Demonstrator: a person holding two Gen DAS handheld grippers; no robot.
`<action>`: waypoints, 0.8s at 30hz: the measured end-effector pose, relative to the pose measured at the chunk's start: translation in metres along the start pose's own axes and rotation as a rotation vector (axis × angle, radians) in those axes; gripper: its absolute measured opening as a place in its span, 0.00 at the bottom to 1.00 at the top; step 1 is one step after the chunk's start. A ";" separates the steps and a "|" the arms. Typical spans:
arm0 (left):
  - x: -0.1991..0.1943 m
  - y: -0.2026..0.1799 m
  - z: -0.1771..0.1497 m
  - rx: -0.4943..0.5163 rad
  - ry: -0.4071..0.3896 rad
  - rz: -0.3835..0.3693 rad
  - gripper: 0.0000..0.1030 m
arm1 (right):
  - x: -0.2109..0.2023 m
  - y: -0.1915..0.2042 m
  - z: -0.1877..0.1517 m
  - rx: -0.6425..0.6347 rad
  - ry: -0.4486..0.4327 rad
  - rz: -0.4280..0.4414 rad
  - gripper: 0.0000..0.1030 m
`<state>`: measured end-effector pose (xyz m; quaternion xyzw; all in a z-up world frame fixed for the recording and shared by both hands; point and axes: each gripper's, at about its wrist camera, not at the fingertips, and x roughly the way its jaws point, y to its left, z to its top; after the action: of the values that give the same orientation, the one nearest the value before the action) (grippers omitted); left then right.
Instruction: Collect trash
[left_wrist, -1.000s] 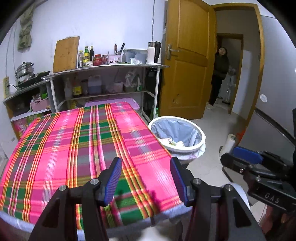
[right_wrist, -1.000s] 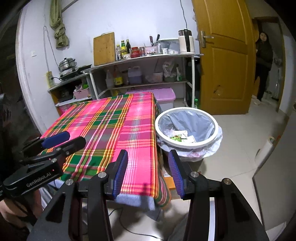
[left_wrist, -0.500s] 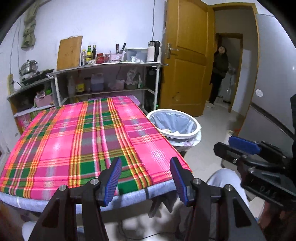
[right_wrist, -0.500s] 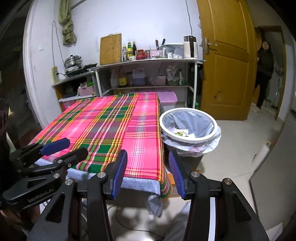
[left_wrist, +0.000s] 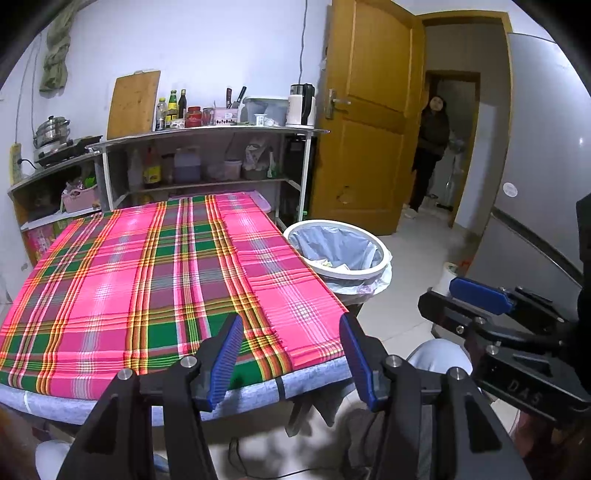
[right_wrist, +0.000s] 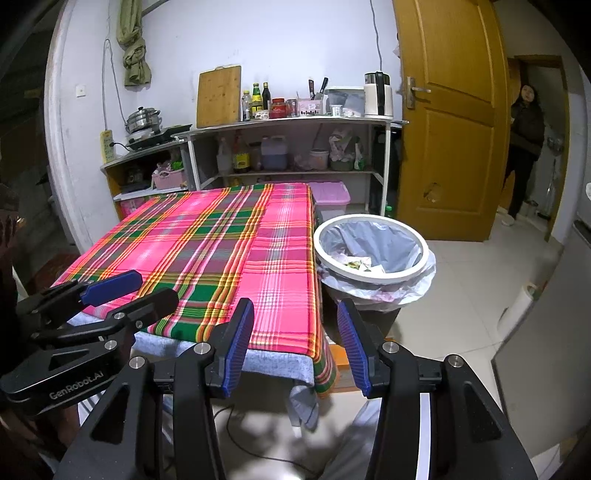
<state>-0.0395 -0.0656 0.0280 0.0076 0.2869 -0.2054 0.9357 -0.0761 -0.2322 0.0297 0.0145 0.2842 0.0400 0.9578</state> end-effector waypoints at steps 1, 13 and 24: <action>0.000 0.000 0.000 -0.002 0.000 -0.002 0.52 | 0.000 0.000 0.000 -0.001 0.000 0.000 0.47; 0.000 -0.003 0.000 0.000 -0.004 -0.022 0.52 | 0.000 0.000 0.001 0.003 0.001 -0.001 0.47; 0.003 -0.006 0.000 0.009 -0.002 -0.030 0.52 | 0.002 -0.001 0.001 0.006 0.011 -0.002 0.47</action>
<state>-0.0398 -0.0716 0.0271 0.0075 0.2850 -0.2206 0.9328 -0.0738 -0.2333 0.0295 0.0171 0.2897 0.0382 0.9562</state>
